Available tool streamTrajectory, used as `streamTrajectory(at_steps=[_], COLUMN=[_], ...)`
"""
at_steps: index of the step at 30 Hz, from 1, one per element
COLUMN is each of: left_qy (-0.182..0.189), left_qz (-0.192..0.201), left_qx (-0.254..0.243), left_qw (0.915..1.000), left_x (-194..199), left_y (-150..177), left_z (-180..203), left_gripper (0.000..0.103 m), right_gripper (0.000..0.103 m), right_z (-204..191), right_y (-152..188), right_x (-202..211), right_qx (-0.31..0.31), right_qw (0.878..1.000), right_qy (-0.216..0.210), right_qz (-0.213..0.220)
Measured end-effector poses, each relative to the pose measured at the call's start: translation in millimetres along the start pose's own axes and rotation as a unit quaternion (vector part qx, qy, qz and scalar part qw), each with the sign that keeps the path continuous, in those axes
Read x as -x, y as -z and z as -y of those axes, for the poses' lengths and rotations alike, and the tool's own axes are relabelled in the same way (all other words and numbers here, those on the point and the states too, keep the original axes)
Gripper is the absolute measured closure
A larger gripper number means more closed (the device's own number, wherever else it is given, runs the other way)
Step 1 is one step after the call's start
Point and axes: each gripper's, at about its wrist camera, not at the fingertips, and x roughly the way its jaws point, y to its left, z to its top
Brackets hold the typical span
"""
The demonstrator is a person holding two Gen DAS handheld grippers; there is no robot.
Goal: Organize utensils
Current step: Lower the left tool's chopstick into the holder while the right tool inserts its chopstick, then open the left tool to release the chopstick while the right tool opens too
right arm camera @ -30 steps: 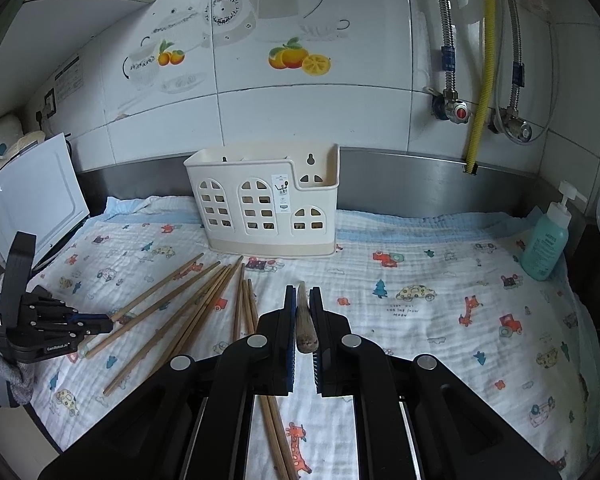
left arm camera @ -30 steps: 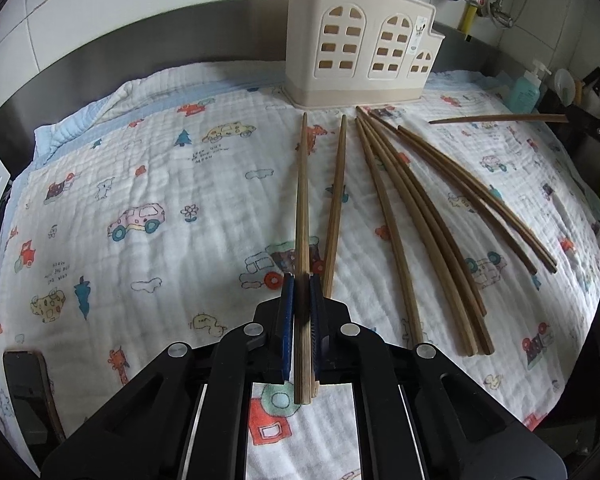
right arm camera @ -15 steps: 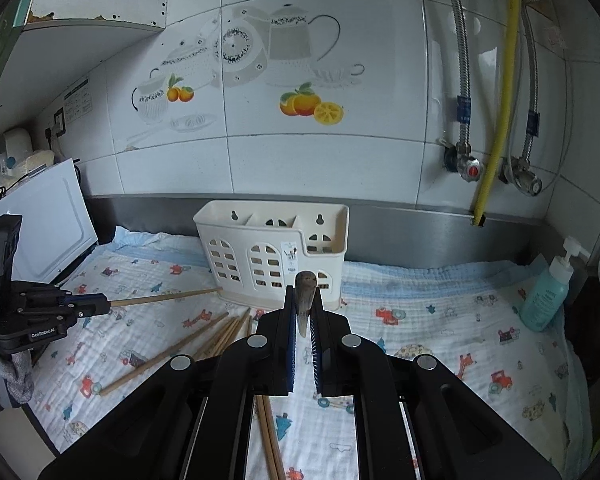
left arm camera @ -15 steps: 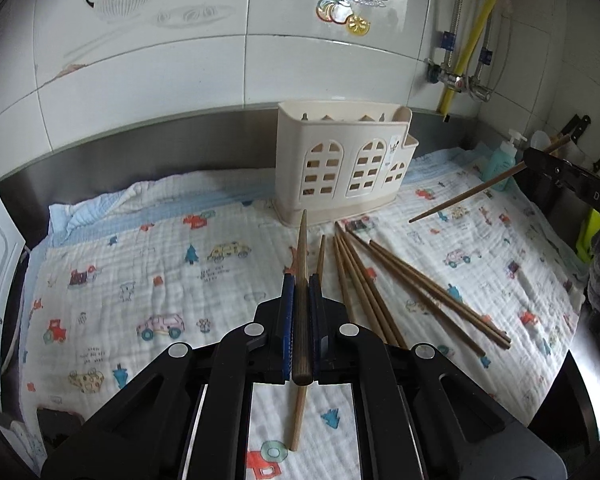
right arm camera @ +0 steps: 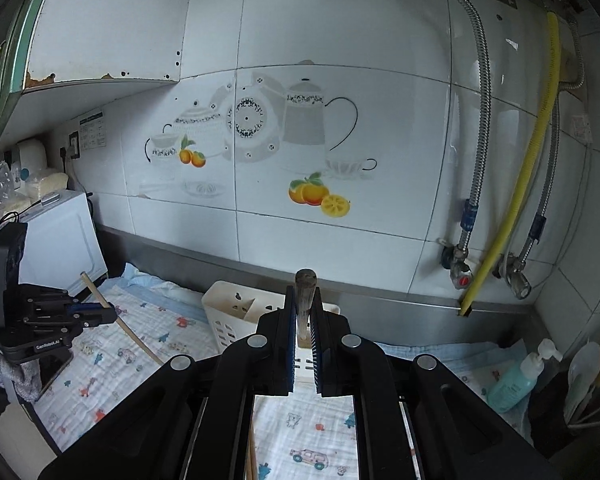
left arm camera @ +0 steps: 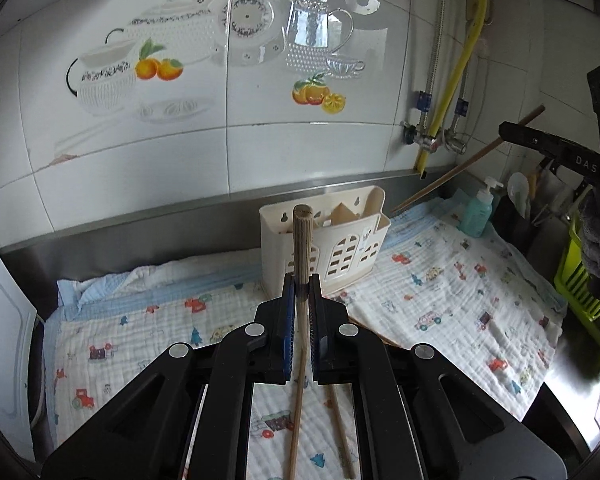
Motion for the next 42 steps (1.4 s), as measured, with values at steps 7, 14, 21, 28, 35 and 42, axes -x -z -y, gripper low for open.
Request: streamTrajectory(at_steps=[7,14,21,28,35,42], left_qy=[0.001,-0.022,-0.038,-0.034,-0.036,-0.040], left_qz=[0.064,0.101,0.077,0.038,0.045,0.071], left_qx=[-0.015,-0.024,-0.008,0.005,0.001,0.001], left_qw=[0.9978,0.9943,0.9963,0.9987,0.9983,0.9967], left_x=[23.2,8.3,-38.4,-71.7,-68.0,-37.0], left_y=[-53.6,-101.0,-108.3,-97.4,-96.7,-92.5], left_z=[12.3,19.8,10.8,-0.8,-1.1,3.3], left_gripper=[0.098,0.098,0.098,0.097,0.091,0.065], right_gripper=[0.096,0.097,0.096,0.096,0.075,0.063], right_z=[3.0,10.3,13.9,16.2,15.8,13.4], right_y=[-13.9,-9.3,1.1,12.9,12.2,14.0], right_x=[-39.5,-74.5,-101.5,-115.2,-107.9,-75.2], right_qx=[0.007,-0.006,-0.013,-0.020,-0.017,-0.020], right_qw=[0.999,0.997,0.995,0.994,0.995,0.998], right_qy=[0.006,0.007,0.003,-0.002,0.008,0.012], right_qz=[-0.045,-0.072,-0.097,-0.109,-0.094,-0.066])
